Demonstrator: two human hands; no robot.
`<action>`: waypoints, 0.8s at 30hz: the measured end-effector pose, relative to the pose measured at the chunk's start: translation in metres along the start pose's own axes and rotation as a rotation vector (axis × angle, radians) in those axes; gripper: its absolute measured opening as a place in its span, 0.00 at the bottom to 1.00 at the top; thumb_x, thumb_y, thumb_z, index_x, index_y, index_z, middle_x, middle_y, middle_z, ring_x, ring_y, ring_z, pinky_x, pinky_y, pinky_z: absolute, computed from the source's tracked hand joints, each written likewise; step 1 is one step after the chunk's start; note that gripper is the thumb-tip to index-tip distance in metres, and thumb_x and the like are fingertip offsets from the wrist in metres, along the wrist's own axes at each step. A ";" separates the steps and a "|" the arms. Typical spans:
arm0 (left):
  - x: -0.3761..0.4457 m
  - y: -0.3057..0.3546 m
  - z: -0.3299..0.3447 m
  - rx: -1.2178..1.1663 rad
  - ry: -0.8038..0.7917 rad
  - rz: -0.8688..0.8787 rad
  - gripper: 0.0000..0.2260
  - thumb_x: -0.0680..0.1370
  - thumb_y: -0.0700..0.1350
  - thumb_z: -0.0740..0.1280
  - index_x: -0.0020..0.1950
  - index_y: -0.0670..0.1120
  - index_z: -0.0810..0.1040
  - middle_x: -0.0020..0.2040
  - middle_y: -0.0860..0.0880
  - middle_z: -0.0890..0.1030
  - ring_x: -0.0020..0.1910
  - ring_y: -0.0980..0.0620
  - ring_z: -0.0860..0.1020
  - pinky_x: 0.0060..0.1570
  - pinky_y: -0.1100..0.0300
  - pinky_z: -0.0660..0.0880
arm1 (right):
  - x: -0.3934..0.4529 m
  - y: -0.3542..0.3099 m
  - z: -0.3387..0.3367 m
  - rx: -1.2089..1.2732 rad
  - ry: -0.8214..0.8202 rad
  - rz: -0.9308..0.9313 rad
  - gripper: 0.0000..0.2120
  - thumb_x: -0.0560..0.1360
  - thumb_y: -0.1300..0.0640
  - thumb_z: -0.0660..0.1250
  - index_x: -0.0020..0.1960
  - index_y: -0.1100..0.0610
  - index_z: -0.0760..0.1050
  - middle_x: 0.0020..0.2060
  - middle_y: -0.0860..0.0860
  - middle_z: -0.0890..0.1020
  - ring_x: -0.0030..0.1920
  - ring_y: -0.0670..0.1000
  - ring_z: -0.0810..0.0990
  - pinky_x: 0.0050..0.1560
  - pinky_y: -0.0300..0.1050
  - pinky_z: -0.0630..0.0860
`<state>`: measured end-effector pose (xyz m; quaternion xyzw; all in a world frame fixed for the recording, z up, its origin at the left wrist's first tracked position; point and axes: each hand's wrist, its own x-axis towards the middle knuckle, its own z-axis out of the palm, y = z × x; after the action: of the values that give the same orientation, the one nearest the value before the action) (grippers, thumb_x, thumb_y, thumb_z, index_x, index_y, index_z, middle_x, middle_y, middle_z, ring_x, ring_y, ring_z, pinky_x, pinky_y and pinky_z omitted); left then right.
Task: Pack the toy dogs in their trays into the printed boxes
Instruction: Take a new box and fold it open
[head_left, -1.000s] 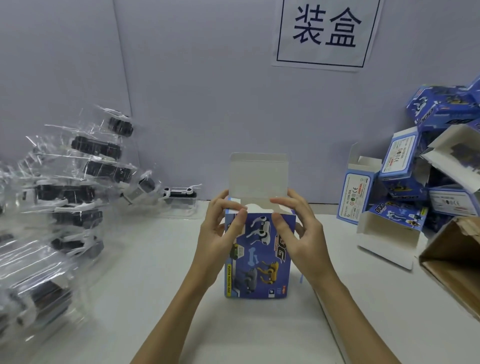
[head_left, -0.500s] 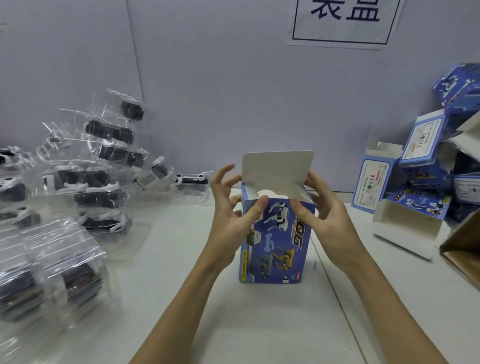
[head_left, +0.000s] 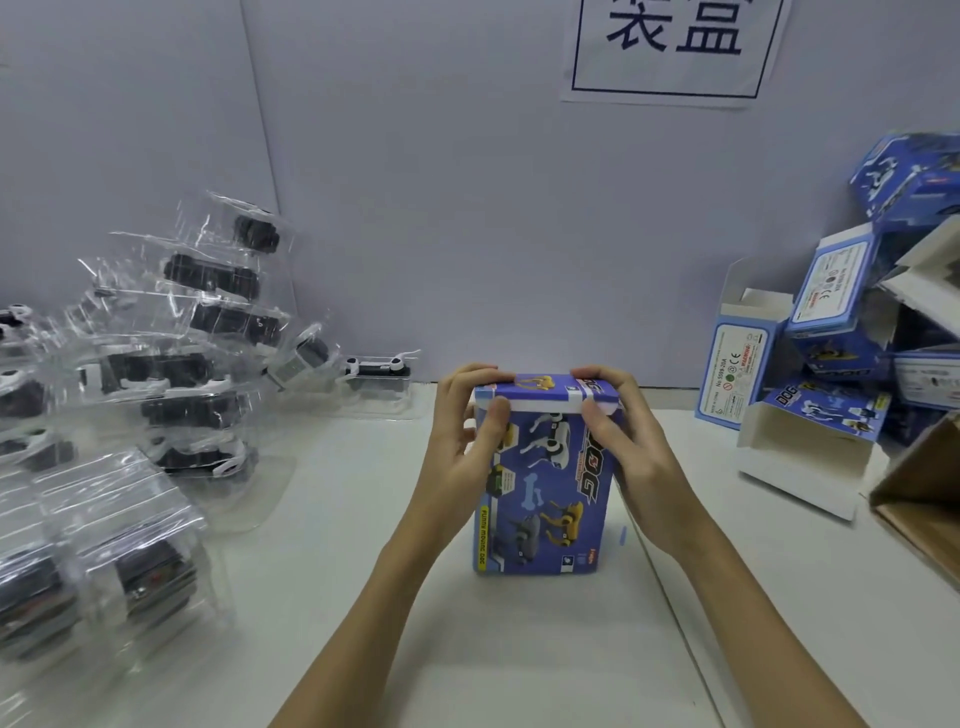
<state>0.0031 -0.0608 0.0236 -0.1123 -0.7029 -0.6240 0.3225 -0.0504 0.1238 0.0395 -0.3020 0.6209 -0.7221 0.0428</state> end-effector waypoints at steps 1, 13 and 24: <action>0.001 0.000 0.000 0.006 -0.008 0.000 0.17 0.81 0.59 0.63 0.66 0.52 0.73 0.70 0.48 0.72 0.68 0.41 0.76 0.55 0.38 0.82 | 0.000 0.001 -0.001 0.004 -0.004 0.000 0.25 0.74 0.38 0.70 0.67 0.45 0.72 0.62 0.50 0.83 0.63 0.58 0.84 0.49 0.49 0.86; -0.007 -0.004 0.011 -0.104 0.053 -0.003 0.24 0.78 0.48 0.73 0.67 0.60 0.63 0.75 0.54 0.69 0.68 0.44 0.79 0.48 0.48 0.85 | -0.003 0.007 0.010 -0.044 0.182 -0.100 0.23 0.73 0.41 0.68 0.64 0.45 0.64 0.58 0.51 0.84 0.55 0.55 0.87 0.43 0.45 0.85; -0.010 0.007 0.002 0.040 -0.115 -0.004 0.20 0.78 0.51 0.73 0.70 0.58 0.75 0.68 0.50 0.72 0.68 0.48 0.78 0.53 0.49 0.84 | -0.007 0.006 0.022 -0.054 0.234 -0.221 0.18 0.79 0.44 0.68 0.66 0.45 0.71 0.60 0.47 0.82 0.60 0.55 0.84 0.56 0.64 0.83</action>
<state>0.0142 -0.0552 0.0232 -0.1401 -0.7330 -0.6028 0.2824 -0.0357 0.1062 0.0325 -0.2833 0.6038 -0.7357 -0.1178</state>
